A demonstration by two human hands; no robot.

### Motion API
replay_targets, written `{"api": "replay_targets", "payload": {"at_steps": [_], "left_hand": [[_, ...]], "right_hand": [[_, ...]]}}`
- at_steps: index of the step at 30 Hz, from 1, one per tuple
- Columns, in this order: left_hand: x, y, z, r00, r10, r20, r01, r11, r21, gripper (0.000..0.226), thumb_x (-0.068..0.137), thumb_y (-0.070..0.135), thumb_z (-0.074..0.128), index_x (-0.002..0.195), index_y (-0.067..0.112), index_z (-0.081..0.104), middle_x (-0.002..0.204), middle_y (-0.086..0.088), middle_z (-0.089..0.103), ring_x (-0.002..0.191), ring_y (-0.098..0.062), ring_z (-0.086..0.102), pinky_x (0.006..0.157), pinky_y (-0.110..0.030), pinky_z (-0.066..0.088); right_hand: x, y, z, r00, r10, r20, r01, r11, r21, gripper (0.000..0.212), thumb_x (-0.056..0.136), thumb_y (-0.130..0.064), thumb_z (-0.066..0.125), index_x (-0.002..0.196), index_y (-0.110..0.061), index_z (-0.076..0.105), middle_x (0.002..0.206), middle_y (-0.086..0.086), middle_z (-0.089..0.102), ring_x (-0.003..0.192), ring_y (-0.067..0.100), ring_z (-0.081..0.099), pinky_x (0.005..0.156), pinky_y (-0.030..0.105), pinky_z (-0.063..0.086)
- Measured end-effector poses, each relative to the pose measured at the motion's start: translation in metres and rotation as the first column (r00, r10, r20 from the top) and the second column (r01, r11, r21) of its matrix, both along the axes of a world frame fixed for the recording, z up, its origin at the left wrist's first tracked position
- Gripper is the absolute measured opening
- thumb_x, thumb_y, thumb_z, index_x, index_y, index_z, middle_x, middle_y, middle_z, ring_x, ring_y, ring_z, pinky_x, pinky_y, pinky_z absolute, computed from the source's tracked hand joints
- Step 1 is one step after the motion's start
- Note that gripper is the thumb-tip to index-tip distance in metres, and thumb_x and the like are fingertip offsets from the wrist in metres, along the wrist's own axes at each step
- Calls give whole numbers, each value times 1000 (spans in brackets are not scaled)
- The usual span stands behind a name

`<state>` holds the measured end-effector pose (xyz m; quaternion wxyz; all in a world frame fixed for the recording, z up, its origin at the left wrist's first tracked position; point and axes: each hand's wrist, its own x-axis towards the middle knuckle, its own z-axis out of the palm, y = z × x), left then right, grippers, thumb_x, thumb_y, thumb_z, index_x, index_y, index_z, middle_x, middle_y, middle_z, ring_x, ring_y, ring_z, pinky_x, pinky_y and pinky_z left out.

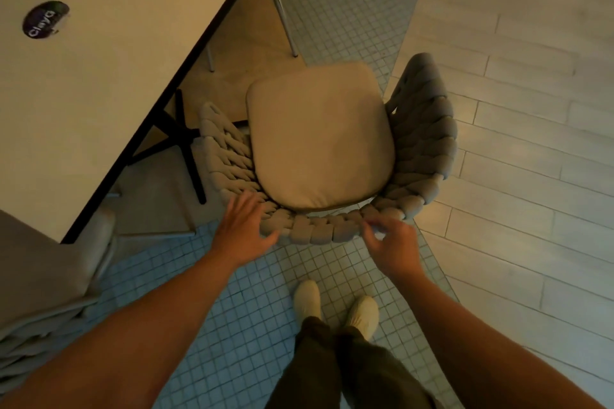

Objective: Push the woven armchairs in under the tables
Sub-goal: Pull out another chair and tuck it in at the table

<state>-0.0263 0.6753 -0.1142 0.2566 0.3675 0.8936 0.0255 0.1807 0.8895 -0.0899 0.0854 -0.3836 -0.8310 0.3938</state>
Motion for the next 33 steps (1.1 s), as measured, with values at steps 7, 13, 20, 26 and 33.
{"api": "replay_targets", "payload": {"at_steps": [7, 13, 20, 26, 33], "left_hand": [[-13, 26, 25, 951, -286, 113, 307, 903, -301, 88, 81, 87, 40, 148, 29, 43, 153, 2, 45, 140, -21, 40, 121, -52, 14], [-19, 39, 11, 943, -302, 140, 332, 842, -425, 103, 65, 101, 28, 151, 45, 33, 159, 3, 40, 145, -27, 34, 119, -65, -1], [-11, 44, 11, 953, -287, 100, 299, 825, -480, 102, 65, 101, 23, 153, 51, 25, 162, 4, 34, 149, -30, 26, 119, -61, -5], [-6, 45, 4, 956, -287, 64, 283, 840, -463, 106, 59, 105, 15, 151, 53, 28, 155, 3, 45, 142, -29, 33, 116, -58, 4], [23, 57, 0, 985, -150, 90, 174, 881, -439, 106, 59, 105, 15, 150, 53, 29, 153, 1, 48, 140, -31, 36, 113, -58, 3]], "right_hand": [[-11, -11, -5, 712, -559, 425, 702, 554, -448, 44, 82, -47, 76, 74, -5, 67, 79, 17, 71, 73, 30, 72, 75, 48, 62], [-37, 8, -17, 659, -617, 429, 602, 92, -793, 56, 85, -25, 78, 129, -9, 48, 118, 11, 55, 91, 32, 65, 74, 50, 61], [-44, 25, -39, 621, -621, 479, 614, 5, -789, 51, 89, -14, 72, 132, -11, 47, 131, 20, 55, 103, 36, 61, 76, 54, 58], [-45, 37, -36, 634, -598, 491, 634, 39, -772, 51, 88, -10, 72, 132, -8, 47, 133, 20, 55, 115, 40, 59, 73, 52, 57], [-46, 70, -34, 690, -540, 483, 633, 126, -764, 40, 89, -10, 70, 123, -11, 49, 117, 15, 55, 111, 40, 60, 73, 52, 56]]}}
